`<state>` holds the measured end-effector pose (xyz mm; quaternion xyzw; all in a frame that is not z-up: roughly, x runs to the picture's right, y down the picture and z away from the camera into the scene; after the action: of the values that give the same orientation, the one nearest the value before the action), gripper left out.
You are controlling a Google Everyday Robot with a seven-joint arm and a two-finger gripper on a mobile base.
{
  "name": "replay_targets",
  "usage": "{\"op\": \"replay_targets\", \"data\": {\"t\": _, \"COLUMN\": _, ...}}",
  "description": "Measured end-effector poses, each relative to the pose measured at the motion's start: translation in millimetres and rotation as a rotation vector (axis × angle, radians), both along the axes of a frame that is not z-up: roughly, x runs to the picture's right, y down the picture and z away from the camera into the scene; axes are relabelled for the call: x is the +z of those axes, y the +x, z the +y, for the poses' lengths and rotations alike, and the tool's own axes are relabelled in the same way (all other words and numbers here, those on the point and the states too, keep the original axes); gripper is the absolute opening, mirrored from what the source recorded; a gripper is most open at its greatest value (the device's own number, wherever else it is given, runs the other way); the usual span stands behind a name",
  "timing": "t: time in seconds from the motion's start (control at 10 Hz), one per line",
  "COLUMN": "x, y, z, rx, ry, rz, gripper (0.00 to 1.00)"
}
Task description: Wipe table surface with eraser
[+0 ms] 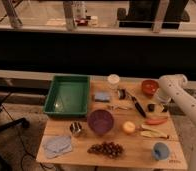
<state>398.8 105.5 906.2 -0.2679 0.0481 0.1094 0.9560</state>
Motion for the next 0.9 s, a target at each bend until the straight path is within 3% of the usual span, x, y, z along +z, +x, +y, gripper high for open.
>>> {"op": "replay_targets", "data": {"t": 0.2, "x": 2.5, "y": 5, "z": 2, "rx": 0.012, "ry": -0.009, "rz": 0.002, "gripper": 0.80}}
{"op": "replay_targets", "data": {"t": 0.9, "x": 8.7, "y": 21, "z": 1, "rx": 0.079, "ry": 0.020, "rz": -0.027, "gripper": 0.80}}
